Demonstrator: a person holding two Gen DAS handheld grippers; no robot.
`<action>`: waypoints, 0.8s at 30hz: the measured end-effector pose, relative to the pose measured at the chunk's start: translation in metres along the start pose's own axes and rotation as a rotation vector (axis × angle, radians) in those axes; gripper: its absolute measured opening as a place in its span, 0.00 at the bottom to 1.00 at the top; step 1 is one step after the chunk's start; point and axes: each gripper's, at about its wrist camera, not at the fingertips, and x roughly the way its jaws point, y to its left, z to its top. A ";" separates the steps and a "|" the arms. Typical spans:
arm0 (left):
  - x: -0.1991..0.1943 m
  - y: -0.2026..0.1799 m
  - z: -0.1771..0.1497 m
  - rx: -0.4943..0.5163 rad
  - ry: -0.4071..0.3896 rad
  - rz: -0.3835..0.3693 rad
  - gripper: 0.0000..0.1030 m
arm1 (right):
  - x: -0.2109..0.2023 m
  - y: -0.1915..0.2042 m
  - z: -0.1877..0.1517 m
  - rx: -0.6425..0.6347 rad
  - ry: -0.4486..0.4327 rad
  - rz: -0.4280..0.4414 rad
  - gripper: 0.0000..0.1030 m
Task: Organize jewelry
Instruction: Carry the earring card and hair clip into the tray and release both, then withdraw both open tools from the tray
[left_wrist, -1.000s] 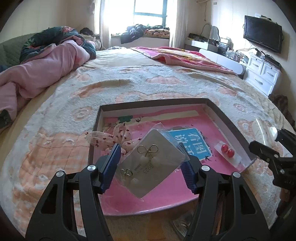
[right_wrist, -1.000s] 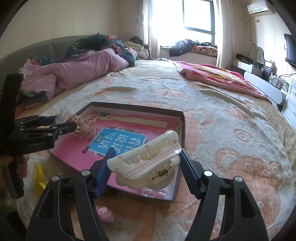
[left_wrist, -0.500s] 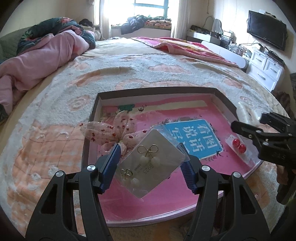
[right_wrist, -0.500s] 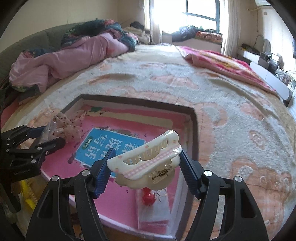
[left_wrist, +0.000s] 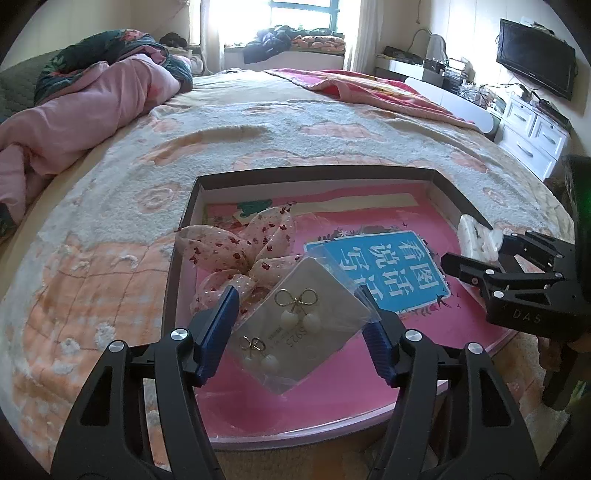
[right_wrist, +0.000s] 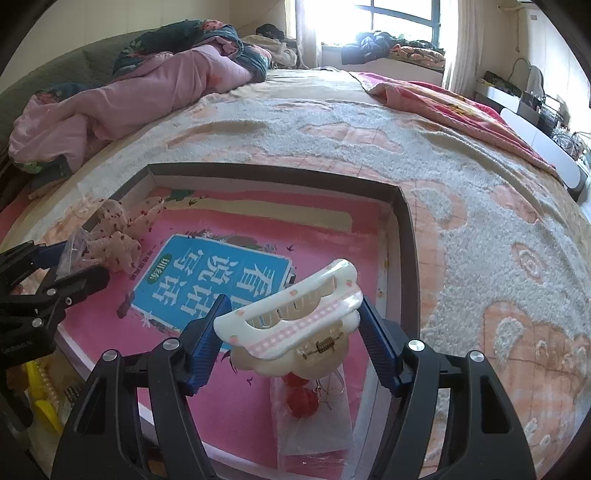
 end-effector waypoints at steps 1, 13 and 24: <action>0.000 0.000 0.000 0.000 0.000 -0.001 0.54 | -0.001 -0.002 -0.001 0.009 -0.005 0.003 0.67; -0.008 0.001 0.000 -0.010 -0.020 0.007 0.71 | -0.038 -0.017 -0.013 0.088 -0.093 0.036 0.86; -0.031 0.001 0.003 -0.023 -0.092 0.022 0.89 | -0.078 -0.012 -0.025 0.066 -0.218 -0.017 0.91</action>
